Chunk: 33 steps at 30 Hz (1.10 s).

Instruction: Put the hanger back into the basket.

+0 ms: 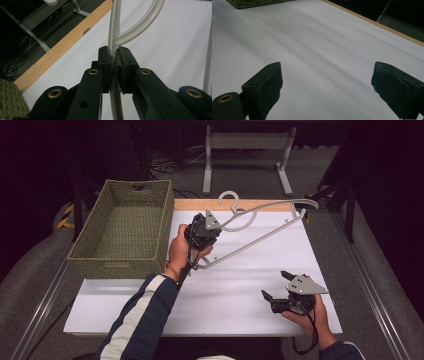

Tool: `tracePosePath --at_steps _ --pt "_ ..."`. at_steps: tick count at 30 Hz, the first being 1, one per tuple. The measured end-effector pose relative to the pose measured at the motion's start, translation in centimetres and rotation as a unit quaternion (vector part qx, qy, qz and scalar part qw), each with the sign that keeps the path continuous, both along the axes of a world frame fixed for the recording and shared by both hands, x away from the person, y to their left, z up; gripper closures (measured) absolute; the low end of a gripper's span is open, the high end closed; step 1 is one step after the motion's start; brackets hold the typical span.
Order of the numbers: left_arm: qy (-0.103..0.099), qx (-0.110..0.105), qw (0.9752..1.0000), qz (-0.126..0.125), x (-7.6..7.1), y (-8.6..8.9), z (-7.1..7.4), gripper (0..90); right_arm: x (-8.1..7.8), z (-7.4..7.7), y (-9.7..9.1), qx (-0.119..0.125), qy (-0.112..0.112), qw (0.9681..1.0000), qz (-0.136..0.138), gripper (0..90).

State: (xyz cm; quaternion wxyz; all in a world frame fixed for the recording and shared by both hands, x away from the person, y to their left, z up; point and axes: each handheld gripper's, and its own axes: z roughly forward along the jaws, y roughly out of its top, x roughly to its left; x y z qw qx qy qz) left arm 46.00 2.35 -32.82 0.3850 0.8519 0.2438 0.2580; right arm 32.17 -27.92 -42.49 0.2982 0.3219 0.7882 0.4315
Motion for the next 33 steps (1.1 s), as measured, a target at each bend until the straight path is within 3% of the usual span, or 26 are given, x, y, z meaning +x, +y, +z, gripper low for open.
tracePosePath --at_steps 2,9,13,18,24,29,33 --pt "0.001 -0.012 0.9999 0.004 -0.4 0.7 1.1 81.9 0.0 0.0 0.0 0.002 0.002 1.0000 0.000 10.5" --pt "0.007 -0.016 0.9997 0.018 -0.8 2.1 2.9 81.9 0.1 -0.1 -0.2 0.008 0.008 0.9999 -0.002 10.5" --pt "0.001 0.002 0.9995 0.032 -0.7 2.7 3.6 81.9 0.2 -0.3 -0.1 0.008 0.016 0.9998 0.002 10.4" --pt "0.006 -0.001 0.9990 0.044 -0.6 3.9 4.3 81.9 0.2 -0.4 0.2 0.003 0.017 0.9998 0.005 10.4" --pt "-0.007 0.004 0.9984 0.056 -1.0 5.5 5.3 81.9 0.2 -0.5 0.4 0.001 0.019 0.9998 0.006 10.4" --pt "-0.012 0.004 0.9976 0.068 -0.9 7.1 5.9 81.9 0.1 -0.3 0.3 0.005 0.006 1.0000 0.002 10.6" --pt "-0.012 0.001 0.9971 0.075 -0.9 7.9 6.1 81.9 -0.2 0.0 0.2 0.017 -0.017 0.9997 0.001 10.9"
